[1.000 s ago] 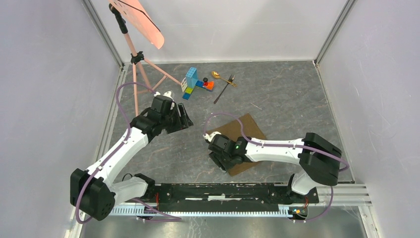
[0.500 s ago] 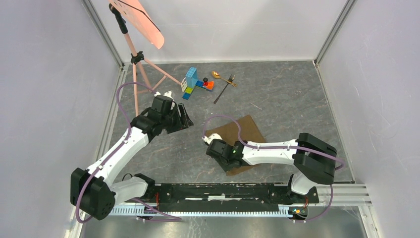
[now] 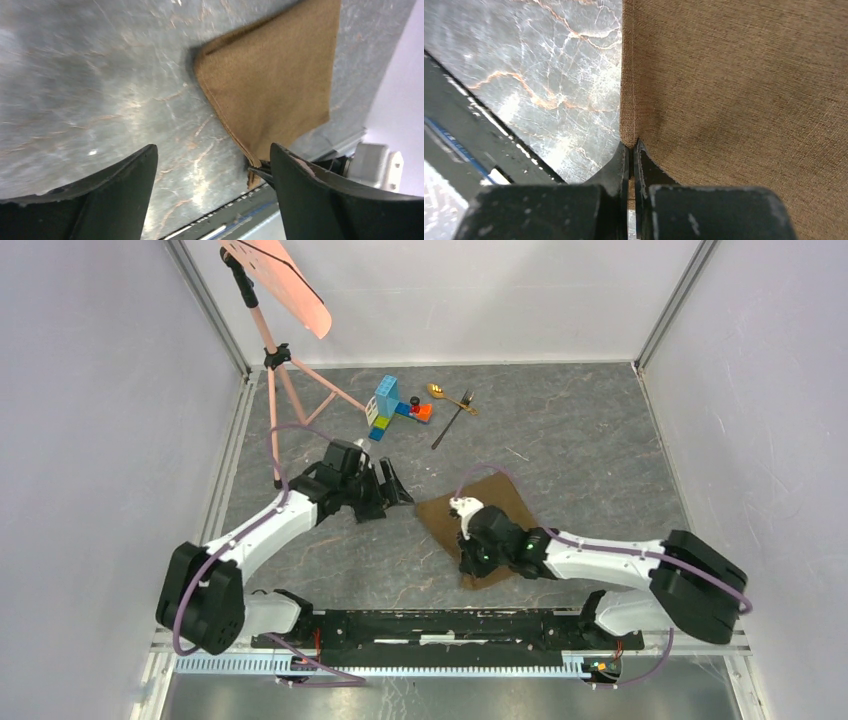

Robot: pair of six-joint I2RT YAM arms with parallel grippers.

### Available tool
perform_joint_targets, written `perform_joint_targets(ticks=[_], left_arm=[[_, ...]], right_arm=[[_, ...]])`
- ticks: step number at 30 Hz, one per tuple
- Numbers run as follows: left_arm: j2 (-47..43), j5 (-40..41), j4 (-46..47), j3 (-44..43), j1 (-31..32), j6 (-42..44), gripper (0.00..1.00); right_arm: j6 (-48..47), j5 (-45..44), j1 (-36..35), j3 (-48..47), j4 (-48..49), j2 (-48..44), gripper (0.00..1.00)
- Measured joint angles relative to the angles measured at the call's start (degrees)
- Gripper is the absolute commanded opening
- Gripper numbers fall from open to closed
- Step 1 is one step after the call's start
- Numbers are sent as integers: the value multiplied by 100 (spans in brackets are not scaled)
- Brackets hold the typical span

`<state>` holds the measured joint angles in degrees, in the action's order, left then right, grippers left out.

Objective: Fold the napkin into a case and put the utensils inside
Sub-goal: Pick up the lower triangle-folded napkin from the center of the board.

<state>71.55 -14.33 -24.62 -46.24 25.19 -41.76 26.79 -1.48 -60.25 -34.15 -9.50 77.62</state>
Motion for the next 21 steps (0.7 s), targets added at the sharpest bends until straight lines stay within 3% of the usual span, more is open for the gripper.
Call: perform_joint_targets(ticks=[2,6,14,21], left_arm=[[278,-389,476,262,68,-385,98],[914,-883,1394,520,378,-1154,97],[1652,-1029,3180,1132,769,-2796,73],[2050,-946,3882,1368,769,-3532,58]], right_arm=[[81,525,387,402,463,-337,0],[341,1482,1045,1060,1300,-684,0],[638,2483,1770,1648,2105,-1123,0],[708,2852,2061,1906,2430,-1318,0]])
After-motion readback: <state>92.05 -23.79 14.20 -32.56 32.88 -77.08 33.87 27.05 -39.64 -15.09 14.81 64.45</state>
